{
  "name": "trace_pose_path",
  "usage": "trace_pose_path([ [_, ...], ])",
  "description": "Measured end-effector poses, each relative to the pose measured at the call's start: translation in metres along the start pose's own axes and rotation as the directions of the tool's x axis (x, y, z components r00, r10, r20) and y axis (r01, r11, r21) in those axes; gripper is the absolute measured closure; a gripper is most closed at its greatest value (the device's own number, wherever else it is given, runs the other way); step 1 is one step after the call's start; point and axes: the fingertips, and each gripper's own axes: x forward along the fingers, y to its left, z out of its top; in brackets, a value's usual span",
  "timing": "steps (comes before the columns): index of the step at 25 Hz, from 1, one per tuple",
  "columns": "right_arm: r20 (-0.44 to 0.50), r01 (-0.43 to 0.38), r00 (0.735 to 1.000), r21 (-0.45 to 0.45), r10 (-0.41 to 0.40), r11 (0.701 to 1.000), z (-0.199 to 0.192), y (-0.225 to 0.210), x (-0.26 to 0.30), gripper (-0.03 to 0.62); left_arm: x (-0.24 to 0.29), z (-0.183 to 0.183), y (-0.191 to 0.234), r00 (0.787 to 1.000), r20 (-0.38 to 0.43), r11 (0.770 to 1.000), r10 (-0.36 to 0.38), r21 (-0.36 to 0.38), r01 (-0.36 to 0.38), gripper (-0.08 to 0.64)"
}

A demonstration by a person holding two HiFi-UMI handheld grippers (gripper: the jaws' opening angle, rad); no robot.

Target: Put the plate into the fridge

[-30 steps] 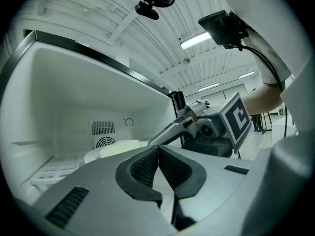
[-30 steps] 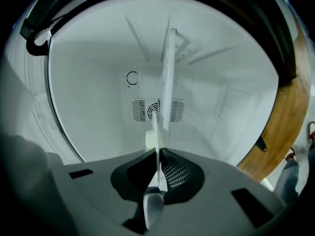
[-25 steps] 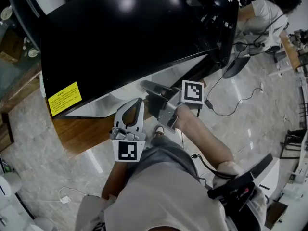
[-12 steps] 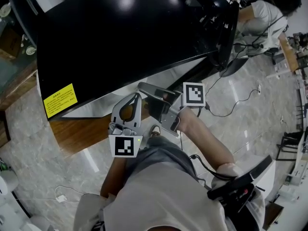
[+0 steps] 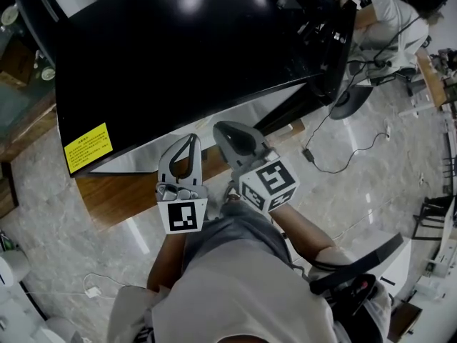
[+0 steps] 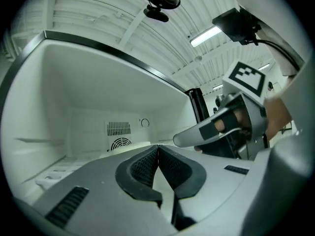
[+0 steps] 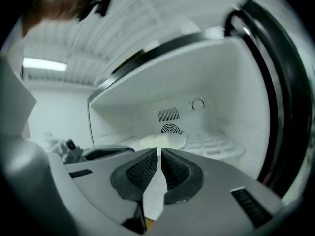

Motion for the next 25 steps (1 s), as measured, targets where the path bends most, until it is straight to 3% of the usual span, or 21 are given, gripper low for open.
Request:
trace_pose_path([
  [1, -0.002, 0.036, 0.999, -0.115, -0.036, 0.993, 0.0, 0.003, 0.001, 0.555, -0.001, 0.0, 0.001, 1.0, -0.001, 1.0, 0.009, -0.002, -0.009, 0.54],
  [3, -0.018, 0.038, 0.999, -0.172, -0.042, 0.984, -0.004, 0.012, 0.007, 0.555, -0.004, -0.002, 0.004, 0.999, -0.004, 0.999, 0.036, -0.011, -0.037, 0.54],
  [10, -0.006, 0.041, 0.999, -0.184, -0.042, 0.982, -0.001, 0.016, 0.02, 0.555, 0.003, -0.005, 0.011, 0.994, 0.011, 0.98, 0.109, -0.167, -0.105, 0.54],
  [16, -0.013, 0.045, 0.999, -0.157, -0.048, 0.987, 0.001, 0.005, 0.034, 0.555, 0.012, -0.011, 0.02, 0.992, -0.008, 0.969, 0.122, -0.215, -0.121, 0.54],
  [25, -0.002, 0.003, 1.0, -0.124, -0.003, 0.992, -0.003, -0.005, 0.038, 0.555, 0.025, -0.02, 0.012, 0.994, -0.029, 0.972, 0.102, -0.209, -0.106, 0.54],
])
